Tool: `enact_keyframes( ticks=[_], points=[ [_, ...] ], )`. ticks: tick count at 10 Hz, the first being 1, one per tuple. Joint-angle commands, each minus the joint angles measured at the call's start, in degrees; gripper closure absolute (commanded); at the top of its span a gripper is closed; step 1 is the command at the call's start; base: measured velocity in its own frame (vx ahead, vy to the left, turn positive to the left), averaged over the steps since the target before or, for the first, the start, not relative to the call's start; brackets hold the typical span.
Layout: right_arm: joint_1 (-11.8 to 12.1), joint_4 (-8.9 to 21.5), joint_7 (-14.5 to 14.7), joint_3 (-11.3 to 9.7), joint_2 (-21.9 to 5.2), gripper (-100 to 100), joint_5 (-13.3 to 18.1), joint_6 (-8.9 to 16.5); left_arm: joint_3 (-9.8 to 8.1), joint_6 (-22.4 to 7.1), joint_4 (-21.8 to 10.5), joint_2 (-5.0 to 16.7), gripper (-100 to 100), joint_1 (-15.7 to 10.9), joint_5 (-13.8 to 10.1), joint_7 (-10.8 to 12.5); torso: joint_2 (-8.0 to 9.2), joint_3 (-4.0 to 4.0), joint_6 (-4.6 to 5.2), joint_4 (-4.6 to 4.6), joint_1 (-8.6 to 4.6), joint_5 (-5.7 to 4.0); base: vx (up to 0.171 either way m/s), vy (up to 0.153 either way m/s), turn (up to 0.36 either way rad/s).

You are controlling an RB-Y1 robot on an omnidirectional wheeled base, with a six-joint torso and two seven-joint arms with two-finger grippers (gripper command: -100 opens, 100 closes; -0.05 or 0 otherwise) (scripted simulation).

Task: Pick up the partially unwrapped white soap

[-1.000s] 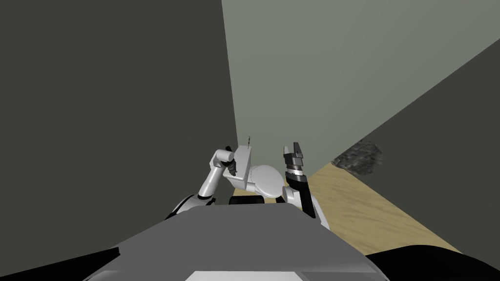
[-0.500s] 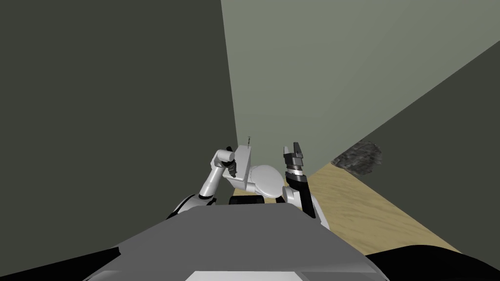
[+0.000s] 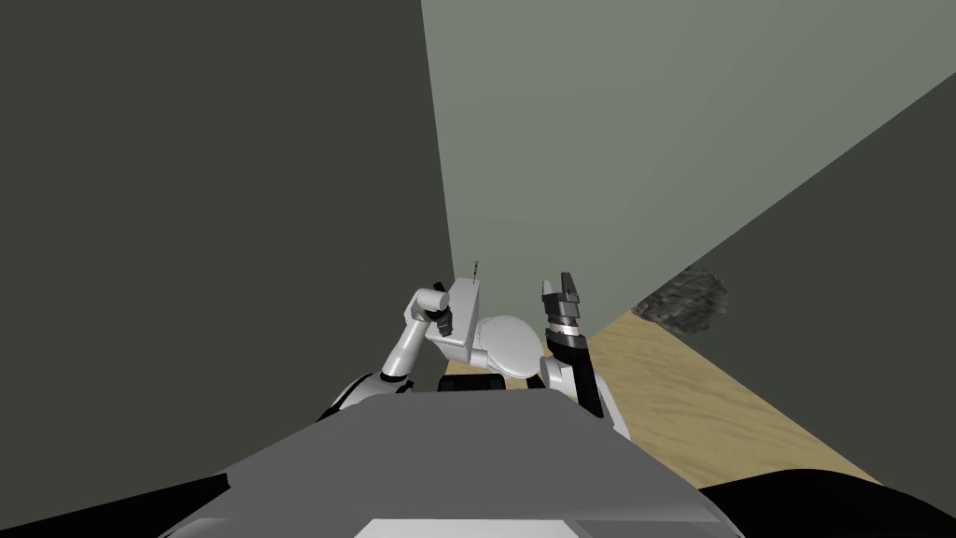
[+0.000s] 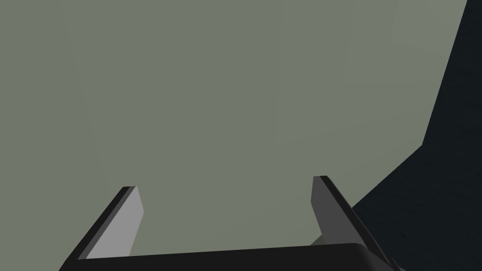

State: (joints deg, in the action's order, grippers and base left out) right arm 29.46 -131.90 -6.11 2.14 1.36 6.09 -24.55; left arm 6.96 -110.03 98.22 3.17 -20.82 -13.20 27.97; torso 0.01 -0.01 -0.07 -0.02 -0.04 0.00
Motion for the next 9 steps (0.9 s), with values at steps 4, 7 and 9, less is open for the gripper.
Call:
enact_keyframes(
  ticks=[4,7,9],
  points=[
    [0.00,0.00,0.00,0.00,0.00,0,0.00,0.00,-0.02,0.01,0.12,0.01,100,-0.14,-0.01,-0.04,-0.12,-0.13,0.00,-0.14,0.01,0.05,0.000,0.000,0.000],
    [0.00,0.00,0.00,0.00,0.00,0,0.00,0.00,-0.05,-2.55,2.51,0.19,100,-0.12,-0.45,0.62,-0.17,-0.15,-0.01,-0.14,0.02,0.05,0.007,0.005,0.007],
    [0.00,0.00,0.00,0.00,0.00,0,0.00,0.00,-0.01,-2.86,2.89,0.17,100,-0.17,-0.50,0.72,-0.17,-0.16,-0.01,-0.15,0.05,0.05,0.004,0.005,0.003]
  ],
)
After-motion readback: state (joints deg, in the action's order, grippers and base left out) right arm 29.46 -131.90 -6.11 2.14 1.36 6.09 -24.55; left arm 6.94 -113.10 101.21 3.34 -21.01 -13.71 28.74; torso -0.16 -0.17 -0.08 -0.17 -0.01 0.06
